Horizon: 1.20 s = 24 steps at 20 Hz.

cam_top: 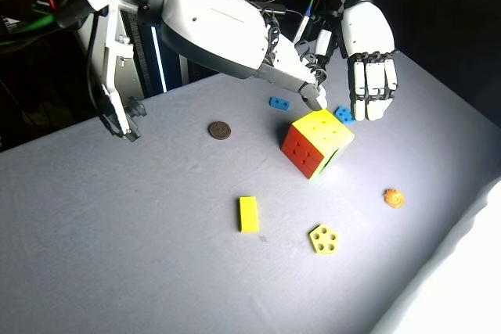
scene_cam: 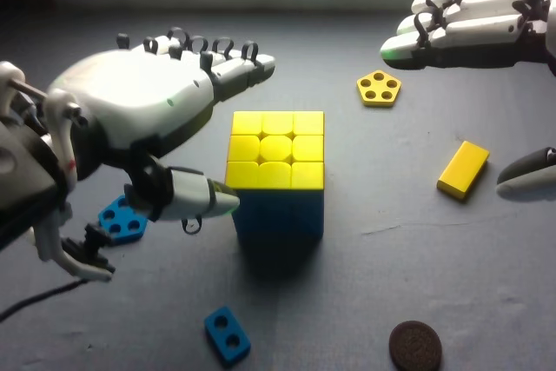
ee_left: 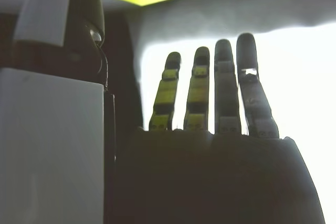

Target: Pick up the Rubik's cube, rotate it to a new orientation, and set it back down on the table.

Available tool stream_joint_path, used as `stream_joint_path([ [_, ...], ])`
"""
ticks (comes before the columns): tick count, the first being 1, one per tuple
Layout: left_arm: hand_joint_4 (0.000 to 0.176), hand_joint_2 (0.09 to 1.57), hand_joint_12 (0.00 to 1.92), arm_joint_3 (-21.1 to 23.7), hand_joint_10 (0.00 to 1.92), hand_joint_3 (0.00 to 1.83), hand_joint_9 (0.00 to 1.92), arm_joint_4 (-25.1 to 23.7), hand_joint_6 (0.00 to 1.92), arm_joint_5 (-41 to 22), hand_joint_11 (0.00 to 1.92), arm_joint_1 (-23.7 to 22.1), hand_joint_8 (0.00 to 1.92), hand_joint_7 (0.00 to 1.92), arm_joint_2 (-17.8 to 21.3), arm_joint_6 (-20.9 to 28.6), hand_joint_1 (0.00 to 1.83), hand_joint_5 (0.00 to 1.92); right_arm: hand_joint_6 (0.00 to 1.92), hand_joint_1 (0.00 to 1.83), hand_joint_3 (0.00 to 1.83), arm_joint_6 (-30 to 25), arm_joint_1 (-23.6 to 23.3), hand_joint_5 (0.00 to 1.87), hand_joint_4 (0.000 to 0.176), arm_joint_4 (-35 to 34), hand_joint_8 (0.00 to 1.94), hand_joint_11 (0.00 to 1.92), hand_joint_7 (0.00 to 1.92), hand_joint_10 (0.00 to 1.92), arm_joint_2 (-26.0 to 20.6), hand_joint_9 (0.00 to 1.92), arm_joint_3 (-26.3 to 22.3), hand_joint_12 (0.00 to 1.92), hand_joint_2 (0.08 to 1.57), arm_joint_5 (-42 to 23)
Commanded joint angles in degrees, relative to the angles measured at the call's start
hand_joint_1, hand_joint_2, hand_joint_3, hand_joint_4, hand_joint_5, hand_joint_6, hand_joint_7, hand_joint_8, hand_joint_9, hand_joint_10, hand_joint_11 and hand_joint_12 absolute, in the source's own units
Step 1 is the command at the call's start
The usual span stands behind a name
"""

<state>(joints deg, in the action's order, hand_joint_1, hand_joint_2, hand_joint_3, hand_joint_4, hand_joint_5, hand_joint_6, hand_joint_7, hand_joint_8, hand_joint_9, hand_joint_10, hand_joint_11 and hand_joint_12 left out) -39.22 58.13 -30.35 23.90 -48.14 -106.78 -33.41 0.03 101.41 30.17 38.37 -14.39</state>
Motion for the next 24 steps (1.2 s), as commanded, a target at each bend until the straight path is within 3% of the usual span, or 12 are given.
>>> stream_joint_path([
  [1, 0.055, 1.04, 0.82, -0.44, 0.00, 0.00, 0.11, -1.88, 0.00, -4.97, 0.00, -0.30, 0.00, 0.04, -0.22, 0.10, 0.89, 0.03, 0.01, 0.49, 0.00, -0.31, -0.27, 0.19, 0.000, -1.68, 0.00, 0.00, 0.21, 0.00, -0.47, 0.17, -0.27, 0.53, 1.07, 1.75],
  [4, 0.076, 0.99, 0.40, -2.15, 0.00, 0.00, 0.01, -1.85, 0.00, -5.27, 0.00, 0.06, 0.00, 0.00, -2.33, 0.06, 1.05, 0.00, 0.01, 0.48, 0.00, -1.16, 2.00, 0.20, 0.000, -1.67, 0.01, 0.00, 0.21, 0.01, -0.88, 0.17, -0.29, 0.49, 1.06, 2.29],
  [5, 0.079, 0.96, 0.36, -2.42, 0.00, 0.00, 0.00, -1.70, 0.00, -5.64, 0.00, 0.32, 0.00, 0.00, -2.68, 0.06, 1.08, 0.00, 0.01, 0.47, 0.00, -1.14, 1.93, 0.19, 0.000, -1.67, 0.00, 0.00, 0.20, 0.00, -0.88, 0.16, -0.19, 0.49, 1.07, 2.73],
  [9, 0.068, 0.96, 0.20, -4.05, 0.00, 0.00, 0.00, 0.29, 0.00, -6.27, 0.00, 0.94, 0.00, 0.00, -4.94, -1.94, 1.08, 0.00, 0.00, 0.47, 0.00, -1.18, 1.64, 0.17, 0.000, -1.68, 0.00, 0.00, 0.19, 0.01, -0.83, 0.17, -0.32, 0.53, 1.07, 3.17],
  [10, 0.064, 0.97, 0.12, -4.39, 0.00, 0.00, 0.00, 1.76, 0.00, -6.27, 0.00, 0.93, 0.00, 0.00, -5.46, -3.44, 1.09, 0.00, 0.00, 0.45, 0.00, -1.22, 1.65, 0.17, 0.000, -1.68, 0.00, 0.00, 0.20, 0.01, -0.82, 0.16, -0.30, 0.44, 1.07, 3.89],
  [13, 0.042, 1.05, 0.03, -5.11, 0.00, 0.01, 0.00, 5.85, 0.00, -6.28, 0.00, 0.46, 0.00, 0.00, -6.63, -7.47, 1.05, 0.00, 0.01, 0.46, 0.00, -2.20, 1.66, 0.20, 0.000, -1.70, 0.01, 0.00, 0.22, 0.01, -0.48, 0.18, 0.09, 0.39, 1.07, 4.52],
  [15, 0.026, 1.05, 0.00, -5.62, 0.00, 0.01, 0.00, 9.06, 0.00, -6.28, 0.00, -0.35, 0.00, 0.00, -7.40, -10.70, 1.07, 0.00, 0.00, 0.44, 0.00, -6.55, 1.69, 0.15, 0.000, -1.71, 0.00, 0.00, 0.18, 0.00, -0.01, 0.17, 1.20, 0.33, 1.08, 4.49],
  [18, 0.034, 1.02, 0.00, -6.83, 0.00, 0.00, 0.00, 11.12, 0.00, -6.24, 0.00, -1.30, 0.00, 0.00, -8.69, -12.74, 1.10, 0.00, 0.00, 0.47, 0.00, -15.26, 1.92, 0.17, 0.000, -1.73, 0.00, 0.00, 0.17, 0.01, 0.47, 0.18, 2.87, 0.41, 1.07, 6.40],
  [20, 0.044, 1.00, 0.00, -7.86, 0.00, 0.00, 0.00, 13.75, 0.00, -5.73, 0.01, -2.24, 0.00, 0.00, -9.52, -15.67, 1.14, 0.00, 0.00, 0.46, 0.00, -16.02, 2.00, 0.15, 0.000, -1.72, 0.00, 0.00, 0.18, 0.00, 0.49, 0.18, 2.85, 0.35, 1.08, 9.11],
  [24, 0.017, 1.01, 0.02, -9.10, 0.00, 0.00, 0.00, 19.63, 0.00, -4.31, 0.02, -3.53, 0.00, 0.00, -10.42, -22.22, 1.11, 0.00, 0.02, 0.44, 0.00, -17.16, 1.83, 0.20, 0.000, -1.72, 0.01, 0.00, 0.21, 0.01, 0.57, 0.19, 2.77, 0.43, 1.07, 9.57],
])
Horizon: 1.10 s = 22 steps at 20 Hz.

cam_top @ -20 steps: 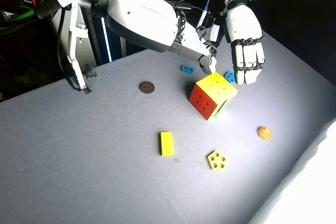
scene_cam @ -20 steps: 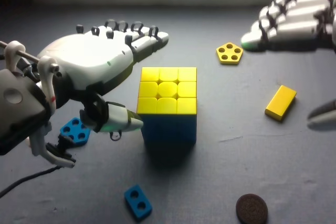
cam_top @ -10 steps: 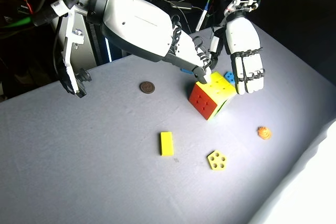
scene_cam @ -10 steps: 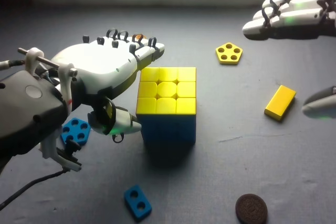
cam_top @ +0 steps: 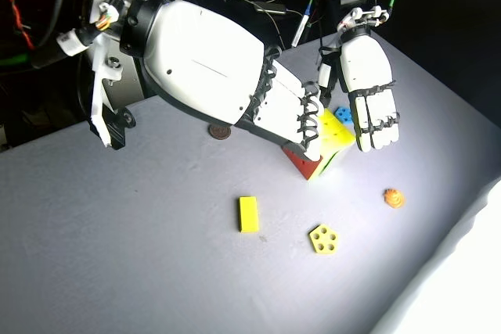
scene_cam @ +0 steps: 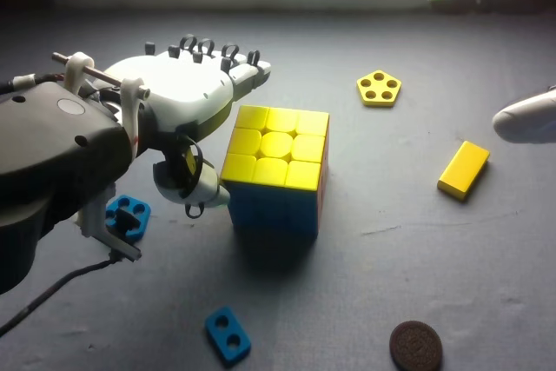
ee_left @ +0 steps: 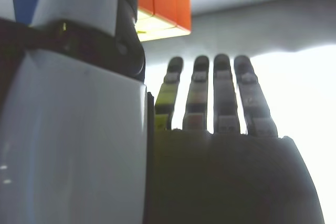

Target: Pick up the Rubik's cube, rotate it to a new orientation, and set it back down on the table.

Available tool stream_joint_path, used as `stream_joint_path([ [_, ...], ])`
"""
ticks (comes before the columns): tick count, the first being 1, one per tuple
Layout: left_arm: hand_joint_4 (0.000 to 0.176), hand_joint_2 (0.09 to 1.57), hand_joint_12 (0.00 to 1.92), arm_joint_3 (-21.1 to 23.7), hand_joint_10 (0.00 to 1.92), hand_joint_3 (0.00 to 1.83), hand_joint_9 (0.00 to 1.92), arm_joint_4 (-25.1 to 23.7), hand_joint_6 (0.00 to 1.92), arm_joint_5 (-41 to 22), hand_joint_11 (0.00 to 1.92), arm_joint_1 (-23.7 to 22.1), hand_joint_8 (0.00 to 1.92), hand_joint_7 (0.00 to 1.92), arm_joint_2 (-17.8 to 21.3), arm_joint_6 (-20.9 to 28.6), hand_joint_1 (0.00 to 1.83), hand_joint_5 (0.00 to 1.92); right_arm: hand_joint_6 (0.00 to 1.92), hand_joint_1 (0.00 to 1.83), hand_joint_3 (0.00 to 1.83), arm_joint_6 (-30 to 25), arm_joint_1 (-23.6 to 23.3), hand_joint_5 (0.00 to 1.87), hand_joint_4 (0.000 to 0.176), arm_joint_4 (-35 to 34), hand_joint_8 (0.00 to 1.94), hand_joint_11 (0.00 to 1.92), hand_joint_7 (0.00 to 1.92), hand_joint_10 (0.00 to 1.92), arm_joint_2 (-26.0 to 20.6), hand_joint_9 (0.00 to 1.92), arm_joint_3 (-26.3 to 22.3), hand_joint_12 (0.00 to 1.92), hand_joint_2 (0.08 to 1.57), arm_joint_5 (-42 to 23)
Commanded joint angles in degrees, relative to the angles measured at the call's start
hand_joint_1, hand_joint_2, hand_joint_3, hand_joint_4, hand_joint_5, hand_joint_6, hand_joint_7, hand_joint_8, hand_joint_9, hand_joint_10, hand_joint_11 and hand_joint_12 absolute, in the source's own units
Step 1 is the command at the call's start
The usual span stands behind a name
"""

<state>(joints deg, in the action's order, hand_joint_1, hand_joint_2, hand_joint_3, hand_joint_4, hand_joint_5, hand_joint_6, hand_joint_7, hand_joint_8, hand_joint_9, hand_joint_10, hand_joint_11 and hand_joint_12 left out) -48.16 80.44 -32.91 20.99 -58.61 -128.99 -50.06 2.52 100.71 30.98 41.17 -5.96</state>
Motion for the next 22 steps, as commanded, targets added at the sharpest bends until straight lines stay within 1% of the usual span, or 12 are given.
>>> stream_joint_path([
  [1, 0.001, 1.00, 0.00, -0.22, 0.00, 0.00, 0.00, -1.80, 0.00, -1.52, 0.00, -0.68, 0.00, 0.00, 0.01, -0.93, 1.13, 0.00, 0.01, 0.42, 0.00, -0.48, -0.63, 0.19, 0.000, -1.02, 0.00, 0.00, 0.19, 0.00, -0.24, 0.17, -0.09, 0.39, 1.09, 1.14],
  [5, 0.000, 1.01, 0.00, 0.22, 0.00, 0.00, 0.00, 2.32, 0.00, -0.93, 0.00, -0.69, 0.00, 0.00, 0.17, -5.13, 1.13, 0.00, 0.00, 0.44, 0.00, 0.02, -0.59, 0.16, 0.000, -0.99, 0.00, 0.00, 0.18, 0.01, -0.24, 0.18, -0.34, 0.36, 1.08, 0.05],
  [6, 0.000, 1.01, 0.00, 0.06, 0.00, 0.00, 0.00, 3.79, 0.00, -0.29, 0.00, -0.89, 0.00, 0.00, 0.11, -7.08, 1.13, 0.00, 0.00, 0.44, 0.00, 0.74, -0.59, 0.16, 0.000, -0.99, 0.00, 0.00, 0.19, 0.01, -0.25, 0.18, -0.50, 0.35, 1.08, -0.52],
  [8, 0.000, 1.02, 0.00, -0.45, 0.00, 0.00, 0.00, 4.99, 0.00, 0.77, 0.00, -1.11, 0.00, 0.00, -0.21, -8.63, 1.13, 0.00, 0.00, 0.43, 0.00, 1.44, -0.59, 0.16, 0.000, -0.99, 0.00, 0.00, 0.19, 0.00, -0.25, 0.18, -0.75, 0.30, 1.08, -0.68],
  [9, 0.000, 1.05, 0.00, -0.78, 0.00, 0.02, 0.00, 5.03, 0.00, 1.32, 0.00, -1.21, 0.00, 0.00, -0.39, -8.86, 1.09, 0.00, 0.01, 0.45, 0.00, 1.43, -0.60, 0.17, 0.000, -0.99, 0.00, 0.00, 0.20, 0.01, -0.26, 0.19, -0.77, 0.32, 1.07, -0.67],
  [10, 0.000, 1.05, 0.00, -1.28, 0.00, 0.01, 0.00, 5.28, 0.00, 2.10, 0.00, -1.48, 0.00, 0.00, -0.69, -9.37, 1.08, 0.00, 0.01, 0.46, 0.00, 1.41, -0.60, 0.17, 0.000, -0.99, 0.00, 0.00, 0.20, 0.01, -0.26, 0.19, -0.77, 0.36, 1.08, -0.66],
  [12, 0.000, 1.02, 0.00, -2.09, 0.00, 0.00, 0.00, 6.71, 0.00, 3.09, 0.00, -2.09, 0.00, 0.00, -1.30, -11.24, 1.10, 0.00, 0.01, 0.44, 0.00, 1.41, -0.60, 0.17, 0.000, -0.99, 0.00, 0.00, 0.20, 0.00, -0.26, 0.18, -0.83, 0.34, 1.08, -0.70],
  [15, 0.000, 1.01, 0.00, -3.19, 0.00, 0.00, 0.00, 6.77, 0.00, 3.72, 0.00, -2.66, 0.00, 0.00, -2.26, -11.24, 1.11, 0.00, 0.00, 0.44, 0.00, 1.45, -0.60, 0.17, 0.000, -0.98, 0.00, 0.00, 0.21, 0.01, -0.27, 0.20, -0.87, 0.38, 1.08, -1.89],
  [16, 0.000, 1.01, 0.00, -3.51, 0.00, 0.00, 0.00, 7.05, 0.00, 3.80, 0.00, -2.78, 0.00, 0.00, -2.56, -11.24, 1.10, 0.00, 0.00, 0.43, 0.00, 1.59, -0.59, 0.15, 0.000, -0.97, 0.00, 0.00, 0.20, 0.00, -0.27, 0.19, -0.93, 0.33, 1.09, -2.33],
  [19, 0.000, 0.99, 0.00, -3.98, 0.00, 0.00, 0.00, 7.68, 0.00, 3.81, 0.00, -2.90, 0.00, 0.00, -3.18, -11.24, 1.07, 0.00, 0.00, 0.43, 0.00, 2.23, -0.59, 0.14, 0.000, -0.95, 0.00, 0.00, 0.19, 0.00, -0.28, 0.18, -1.08, 0.38, 1.09, -2.41],
  [20, 0.000, 0.98, 0.00, -4.05, 0.00, 0.00, 0.00, 7.80, 0.00, 3.81, 0.00, -2.91, 0.00, 0.00, -3.29, -11.25, 1.06, 0.00, 0.00, 0.42, 0.00, 2.31, -0.59, 0.12, 0.000, -0.95, 0.00, 0.00, 0.17, 0.00, -0.28, 0.16, -1.08, 0.31, 1.09, -2.46],
  [22, 0.000, 0.97, 0.00, -4.30, 0.00, 0.00, 0.00, 8.14, 0.00, 3.86, 0.00, -2.88, 0.00, 0.00, -3.67, -11.31, 1.10, 0.00, 0.01, 0.43, 0.00, 2.44, -0.59, 0.14, 0.000, -0.94, 0.00, 0.00, 0.17, 0.00, -0.28, 0.17, -1.08, 0.33, 1.09, -2.53],
])
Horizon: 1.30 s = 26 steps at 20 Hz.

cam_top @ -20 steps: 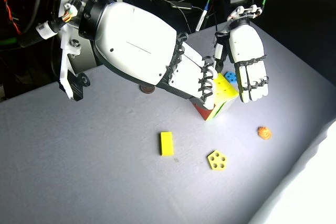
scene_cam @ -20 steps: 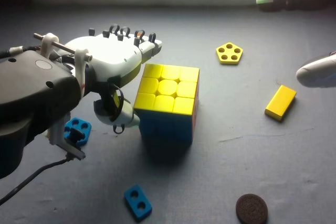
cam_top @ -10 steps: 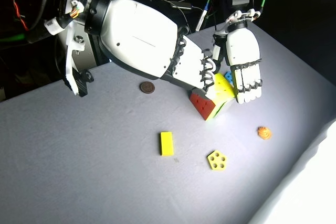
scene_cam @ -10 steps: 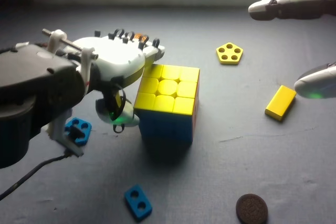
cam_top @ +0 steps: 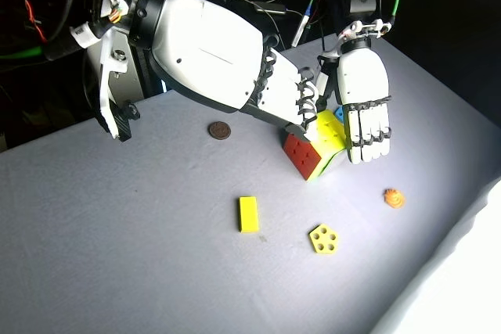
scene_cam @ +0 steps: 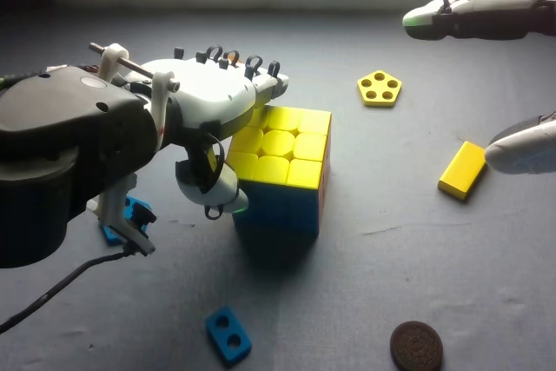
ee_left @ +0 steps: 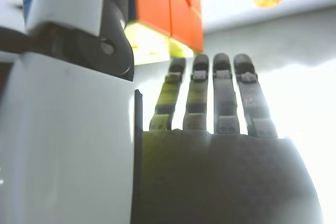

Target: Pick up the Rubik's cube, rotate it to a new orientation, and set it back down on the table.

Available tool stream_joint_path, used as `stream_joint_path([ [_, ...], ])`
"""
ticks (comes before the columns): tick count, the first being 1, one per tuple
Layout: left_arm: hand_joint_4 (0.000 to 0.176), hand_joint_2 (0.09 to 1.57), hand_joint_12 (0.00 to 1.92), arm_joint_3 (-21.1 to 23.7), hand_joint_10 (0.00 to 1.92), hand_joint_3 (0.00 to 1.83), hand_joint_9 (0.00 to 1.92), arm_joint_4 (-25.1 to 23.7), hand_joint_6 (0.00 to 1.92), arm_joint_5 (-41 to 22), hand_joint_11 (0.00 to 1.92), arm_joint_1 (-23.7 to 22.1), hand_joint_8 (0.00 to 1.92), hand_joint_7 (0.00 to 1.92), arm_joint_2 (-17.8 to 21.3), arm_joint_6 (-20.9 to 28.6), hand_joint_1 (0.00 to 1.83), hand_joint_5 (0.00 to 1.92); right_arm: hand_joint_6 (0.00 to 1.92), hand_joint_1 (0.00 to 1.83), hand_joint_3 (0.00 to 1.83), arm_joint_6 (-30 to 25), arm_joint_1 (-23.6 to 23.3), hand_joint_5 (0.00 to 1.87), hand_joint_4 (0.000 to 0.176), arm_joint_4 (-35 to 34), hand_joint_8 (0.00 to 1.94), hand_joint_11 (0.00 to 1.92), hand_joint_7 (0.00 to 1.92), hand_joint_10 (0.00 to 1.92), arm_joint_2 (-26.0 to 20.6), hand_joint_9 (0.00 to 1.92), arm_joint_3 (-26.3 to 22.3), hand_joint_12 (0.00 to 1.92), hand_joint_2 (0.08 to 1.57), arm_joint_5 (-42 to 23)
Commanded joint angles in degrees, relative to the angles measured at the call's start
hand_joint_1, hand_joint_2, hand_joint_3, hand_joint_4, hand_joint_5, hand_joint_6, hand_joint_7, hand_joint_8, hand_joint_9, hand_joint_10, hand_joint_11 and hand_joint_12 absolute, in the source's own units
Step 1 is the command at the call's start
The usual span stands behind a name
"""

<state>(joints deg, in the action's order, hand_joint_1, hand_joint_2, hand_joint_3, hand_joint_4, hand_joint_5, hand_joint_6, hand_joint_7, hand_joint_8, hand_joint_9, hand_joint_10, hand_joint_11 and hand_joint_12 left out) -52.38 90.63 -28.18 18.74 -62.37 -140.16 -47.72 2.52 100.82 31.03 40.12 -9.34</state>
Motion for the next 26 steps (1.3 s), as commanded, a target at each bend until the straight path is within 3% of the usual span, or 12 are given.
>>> stream_joint_path([
  [1, 0.000, 0.96, 0.00, -0.26, 0.00, 0.00, 0.00, -1.86, 0.00, -0.70, 0.00, -0.56, 0.00, 0.00, -0.12, -0.18, 1.11, 0.00, 0.01, 0.43, 0.00, 0.12, -0.59, 0.15, 0.000, -1.05, 0.00, 0.00, 0.18, 0.01, -0.32, 0.19, -0.03, 0.39, 1.08, 0.85],
  [9, 0.000, 0.97, 0.00, -1.72, 0.00, 0.00, 0.00, -1.66, 0.00, 0.15, 0.00, -0.17, 0.00, 0.00, -1.66, -0.34, 1.10, 0.00, 0.00, 0.39, 0.00, 0.26, -0.54, 0.13, 0.000, -1.04, 0.00, 0.00, 0.17, 0.00, -0.33, 0.16, -0.03, 0.29, 1.10, 1.13],
  [17, 0.000, 0.98, 0.00, -2.74, 0.00, 0.00, 0.00, -1.64, 0.00, 1.08, 0.00, 0.72, 0.00, 0.00, -3.26, -0.34, 1.08, 0.00, 0.01, 0.43, 0.00, 0.27, 0.29, 0.16, 0.000, -1.03, 0.00, 0.00, 0.21, 0.01, -0.29, 0.20, -0.16, 0.45, 1.08, 4.71],
  [20, 0.000, 0.97, 0.00, -3.15, 0.00, 0.00, 0.00, -1.59, 0.00, 1.30, 0.00, 1.41, 0.00, 0.00, -3.73, -0.34, 1.09, 0.00, 0.01, 0.45, 0.00, 0.62, 1.10, 0.17, 0.000, -1.03, 0.00, 0.00, 0.20, 0.01, -0.24, 0.17, -0.38, 0.34, 1.08, 4.70],
  [26, 0.000, 0.97, 0.00, -3.91, 0.00, 0.00, 0.00, -1.19, 0.00, 1.26, 0.00, 1.98, 0.00, 0.00, -4.16, -0.33, 1.09, 0.00, 0.01, 0.44, 0.00, 2.39, 2.51, 0.19, 0.000, -1.03, 0.01, 0.00, 0.20, 0.01, 0.62, 0.18, -0.61, 0.35, 1.08, 4.70],
])
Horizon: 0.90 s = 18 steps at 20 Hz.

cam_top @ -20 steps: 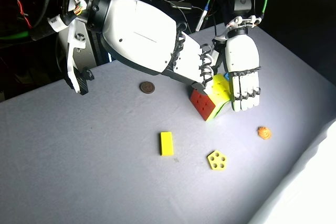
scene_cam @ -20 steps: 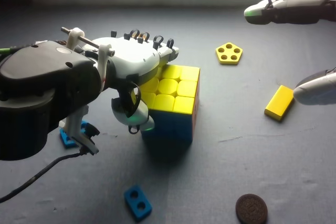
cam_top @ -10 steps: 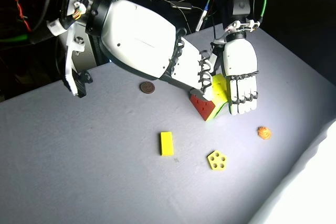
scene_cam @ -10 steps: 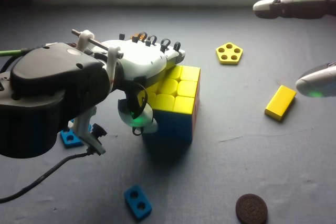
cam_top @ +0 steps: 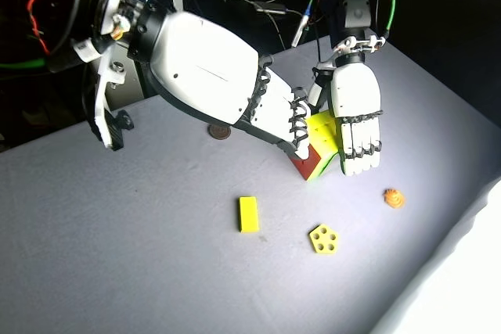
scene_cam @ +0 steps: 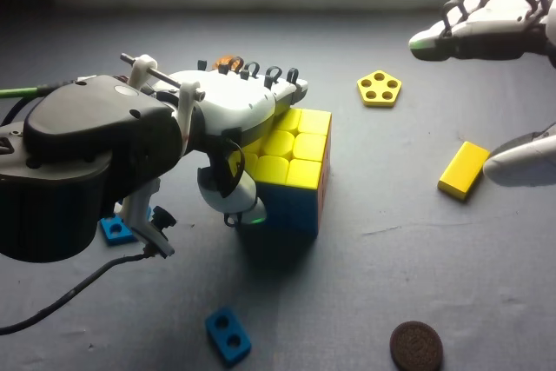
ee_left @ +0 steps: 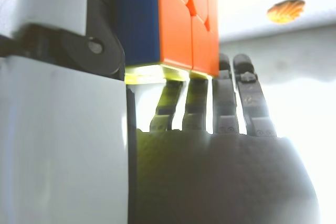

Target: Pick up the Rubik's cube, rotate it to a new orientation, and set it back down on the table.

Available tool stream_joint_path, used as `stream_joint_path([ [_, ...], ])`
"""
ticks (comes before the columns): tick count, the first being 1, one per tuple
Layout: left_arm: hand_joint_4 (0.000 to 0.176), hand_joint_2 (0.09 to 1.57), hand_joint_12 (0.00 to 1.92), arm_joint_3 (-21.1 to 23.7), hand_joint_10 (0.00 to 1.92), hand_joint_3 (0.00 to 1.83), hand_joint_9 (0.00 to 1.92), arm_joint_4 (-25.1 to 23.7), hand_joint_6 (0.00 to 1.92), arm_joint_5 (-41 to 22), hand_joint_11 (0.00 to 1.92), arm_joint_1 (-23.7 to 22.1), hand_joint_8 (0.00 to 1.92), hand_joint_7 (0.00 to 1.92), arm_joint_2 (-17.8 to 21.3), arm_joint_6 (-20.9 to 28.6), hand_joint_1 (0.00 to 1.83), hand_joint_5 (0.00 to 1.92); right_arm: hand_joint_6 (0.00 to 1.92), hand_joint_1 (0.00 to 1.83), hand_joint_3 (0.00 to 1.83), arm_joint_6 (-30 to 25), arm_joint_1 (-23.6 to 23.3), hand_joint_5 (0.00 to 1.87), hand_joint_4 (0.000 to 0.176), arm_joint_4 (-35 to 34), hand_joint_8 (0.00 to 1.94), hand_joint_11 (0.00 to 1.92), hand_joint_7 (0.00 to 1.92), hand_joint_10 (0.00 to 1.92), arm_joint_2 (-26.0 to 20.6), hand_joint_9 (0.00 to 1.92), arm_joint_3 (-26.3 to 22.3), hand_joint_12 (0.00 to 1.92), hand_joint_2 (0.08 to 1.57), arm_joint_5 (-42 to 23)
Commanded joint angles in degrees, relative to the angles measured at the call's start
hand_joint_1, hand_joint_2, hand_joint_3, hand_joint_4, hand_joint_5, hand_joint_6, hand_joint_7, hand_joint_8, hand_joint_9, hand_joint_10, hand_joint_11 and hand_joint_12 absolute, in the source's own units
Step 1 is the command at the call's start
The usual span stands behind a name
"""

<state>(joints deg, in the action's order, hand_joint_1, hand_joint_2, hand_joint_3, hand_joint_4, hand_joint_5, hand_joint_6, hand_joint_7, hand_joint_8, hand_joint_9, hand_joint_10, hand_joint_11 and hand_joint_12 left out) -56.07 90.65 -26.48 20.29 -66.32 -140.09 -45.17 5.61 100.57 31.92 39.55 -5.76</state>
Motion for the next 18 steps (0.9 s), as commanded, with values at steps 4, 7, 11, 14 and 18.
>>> stream_joint_path([
  [4, 0.000, 0.95, 0.00, -0.62, 0.00, 0.00, 0.00, -0.98, 0.00, -0.63, 0.00, 0.31, 0.00, 0.00, -0.20, -0.40, 1.13, 0.00, 0.01, 0.43, 0.00, 0.05, -0.67, 0.20, 0.000, -0.79, 0.00, 0.00, 0.21, 0.00, -0.28, 0.18, -0.16, 0.36, 1.08, 1.12],
  [7, 0.000, 0.96, 0.00, -0.59, 0.00, 0.00, 0.00, -0.86, 0.00, -0.64, 0.00, 0.31, 0.00, 0.00, -0.02, -0.40, 1.10, 0.00, 0.01, 0.44, 0.00, 0.30, -0.77, 0.21, 0.000, -0.79, 0.01, 0.00, 0.21, 0.00, -0.28, 0.19, -0.16, 0.42, 1.08, 1.12],
  [11, 0.000, 1.00, 0.00, -0.59, 0.00, 0.01, 0.00, -0.83, 0.00, -0.81, 0.00, 0.03, 0.00, 0.00, 0.00, -0.40, 1.10, 0.00, 0.00, 0.42, 0.00, 1.12, -0.89, 0.20, 0.000, -0.79, 0.00, 0.00, 0.21, 0.00, -0.28, 0.18, -0.15, 0.36, 1.08, 1.12],
  [14, 0.000, 1.02, 0.00, -0.59, 0.01, 0.02, 0.02, -0.78, 0.01, -0.98, 0.00, -0.25, 0.02, 0.05, -0.08, -0.40, 1.11, 0.02, 0.00, 0.42, 0.00, 1.30, -0.93, 0.17, 0.000, -0.79, 0.00, 0.00, 0.21, 0.00, -0.28, 0.19, -0.15, 0.41, 1.08, 1.12],
  [18, 0.000, 1.04, 0.32, -0.59, 0.03, 0.00, 0.19, -0.73, 0.03, -1.10, 0.00, -0.37, 0.02, 0.23, -0.07, -0.40, 1.12, 0.20, 0.01, 0.42, 0.00, 1.40, -0.96, 0.17, 0.000, -0.79, 0.00, 0.00, 0.20, 0.00, -0.28, 0.17, -0.15, 0.29, 1.09, 1.12],
])
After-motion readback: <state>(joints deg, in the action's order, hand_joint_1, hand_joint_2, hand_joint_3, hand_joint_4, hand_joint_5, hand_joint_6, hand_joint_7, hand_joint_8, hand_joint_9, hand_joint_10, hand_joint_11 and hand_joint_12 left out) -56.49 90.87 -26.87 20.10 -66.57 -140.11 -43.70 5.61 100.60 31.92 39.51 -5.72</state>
